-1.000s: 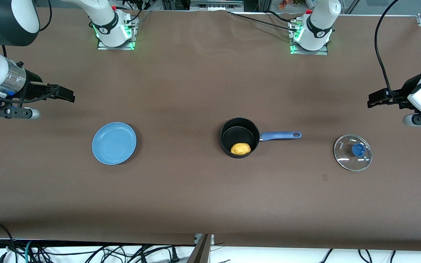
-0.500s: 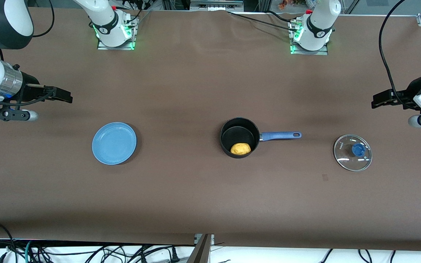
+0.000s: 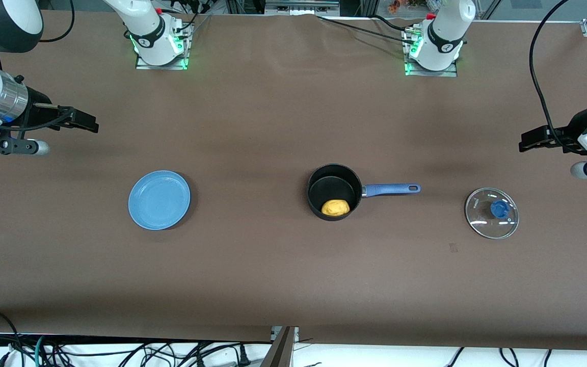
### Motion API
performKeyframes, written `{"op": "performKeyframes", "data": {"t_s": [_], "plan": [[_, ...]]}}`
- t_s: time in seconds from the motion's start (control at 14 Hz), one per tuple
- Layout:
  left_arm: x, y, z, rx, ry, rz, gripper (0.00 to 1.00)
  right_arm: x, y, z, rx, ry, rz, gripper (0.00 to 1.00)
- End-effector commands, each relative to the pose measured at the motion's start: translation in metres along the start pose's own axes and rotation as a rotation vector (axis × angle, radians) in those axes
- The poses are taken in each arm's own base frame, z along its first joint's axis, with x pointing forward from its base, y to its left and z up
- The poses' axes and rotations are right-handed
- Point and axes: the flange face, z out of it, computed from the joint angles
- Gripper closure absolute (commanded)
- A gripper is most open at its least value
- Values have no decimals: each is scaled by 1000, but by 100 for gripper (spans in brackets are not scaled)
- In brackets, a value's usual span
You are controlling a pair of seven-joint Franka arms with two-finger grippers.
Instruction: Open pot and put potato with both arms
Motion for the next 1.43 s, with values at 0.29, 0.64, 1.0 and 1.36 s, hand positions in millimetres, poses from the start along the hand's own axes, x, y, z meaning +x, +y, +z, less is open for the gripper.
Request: {"op": "performKeyframes", "data": {"t_s": [0.29, 0.64, 1.0, 1.36], "plan": [[3, 3, 1, 12, -11, 20, 0, 6, 1, -26, -1, 55, -15, 0], [7, 2, -3, 9, 1, 20, 0, -10, 0, -92, -24, 120, -19, 0], [7, 5, -3, 9, 1, 24, 0, -20, -3, -73, -50, 93, -3, 0], [8, 0, -3, 3, -1, 16, 0, -56, -4, -53, -52, 140, -9, 0]]}}
